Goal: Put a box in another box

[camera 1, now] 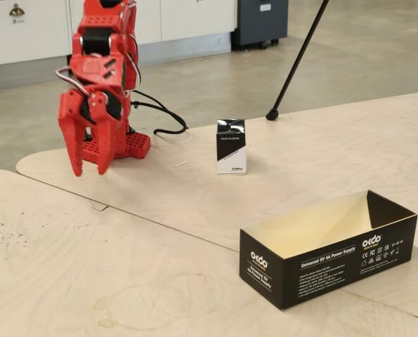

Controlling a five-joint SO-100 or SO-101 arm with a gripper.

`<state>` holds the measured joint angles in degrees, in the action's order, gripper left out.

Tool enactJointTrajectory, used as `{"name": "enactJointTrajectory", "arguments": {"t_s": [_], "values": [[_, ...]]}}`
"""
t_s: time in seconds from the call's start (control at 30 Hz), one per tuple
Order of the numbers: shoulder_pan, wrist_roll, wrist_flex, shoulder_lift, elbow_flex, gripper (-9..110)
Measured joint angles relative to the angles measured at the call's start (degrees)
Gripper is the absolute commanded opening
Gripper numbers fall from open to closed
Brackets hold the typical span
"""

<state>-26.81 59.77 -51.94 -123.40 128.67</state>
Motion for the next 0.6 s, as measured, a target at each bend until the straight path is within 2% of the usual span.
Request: {"name": "enactJointTrajectory", "arguments": {"t_s": [0.2,0.33,0.6], "values": [[5.19,-5.1,-32.61,11.43,-32.17,39],[12.13,-5.54,-48.87,11.25,-42.45,40],[27.86,-8.35,-51.5,-0.09,-34.45,40]]}}
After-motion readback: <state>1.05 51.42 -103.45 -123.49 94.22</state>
